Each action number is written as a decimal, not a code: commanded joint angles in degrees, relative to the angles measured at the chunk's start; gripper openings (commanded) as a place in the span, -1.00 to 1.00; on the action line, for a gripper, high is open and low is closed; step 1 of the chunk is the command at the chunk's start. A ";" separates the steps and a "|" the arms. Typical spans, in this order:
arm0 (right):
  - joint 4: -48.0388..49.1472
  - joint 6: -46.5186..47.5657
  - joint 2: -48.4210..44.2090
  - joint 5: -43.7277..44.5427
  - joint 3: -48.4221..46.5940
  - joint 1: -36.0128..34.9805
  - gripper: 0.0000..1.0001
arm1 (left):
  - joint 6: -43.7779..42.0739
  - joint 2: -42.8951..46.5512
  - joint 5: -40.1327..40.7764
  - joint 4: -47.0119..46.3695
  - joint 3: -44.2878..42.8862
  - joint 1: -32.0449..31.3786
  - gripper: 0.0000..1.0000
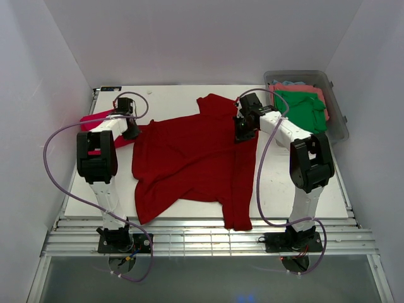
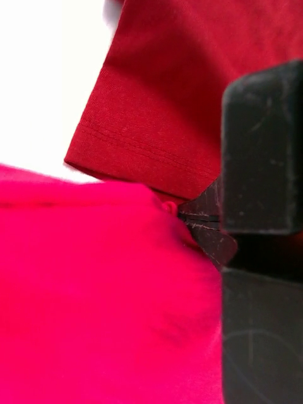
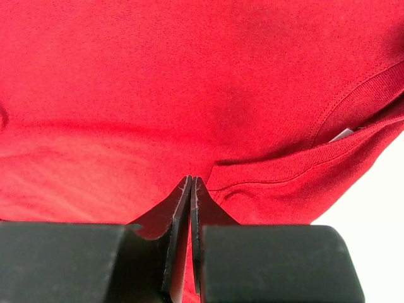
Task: Fold and stack the t-shirts
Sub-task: Flatten the tshirt out
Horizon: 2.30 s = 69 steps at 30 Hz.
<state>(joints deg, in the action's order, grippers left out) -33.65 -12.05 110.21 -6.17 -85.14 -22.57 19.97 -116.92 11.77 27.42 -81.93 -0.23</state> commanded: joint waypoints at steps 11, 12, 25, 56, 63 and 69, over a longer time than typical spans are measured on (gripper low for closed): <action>0.51 -0.34 -1.59 -0.24 -0.72 -1.25 -0.85 | 1.22 3.89 -0.16 4.40 2.21 6.56 -1.00; 0.43 -0.16 -1.06 -0.15 -0.99 -1.34 -0.84 | 1.22 3.98 -1.91 4.14 2.04 6.56 -1.00; -0.98 2.21 9.67 5.47 -13.89 0.06 -0.84 | 0.77 5.30 -5.00 3.17 -4.11 2.78 -1.00; -6.95 1.07 17.85 13.29 -14.01 6.48 -0.85 | 4.29 -12.36 -8.08 10.46 -12.19 -0.83 -1.00; -6.08 -1.13 10.64 11.01 -1.09 6.40 -0.85 | 4.20 -17.02 -7.90 11.87 -16.15 -0.21 -1.00; -5.72 -1.57 5.19 10.13 4.19 6.31 -0.85 | 2.54 -20.18 -9.39 12.22 -20.45 0.14 -1.00</action>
<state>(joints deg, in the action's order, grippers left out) -34.61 -13.13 116.20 4.47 -83.59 -16.19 24.14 -129.88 3.16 37.36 -103.00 -0.49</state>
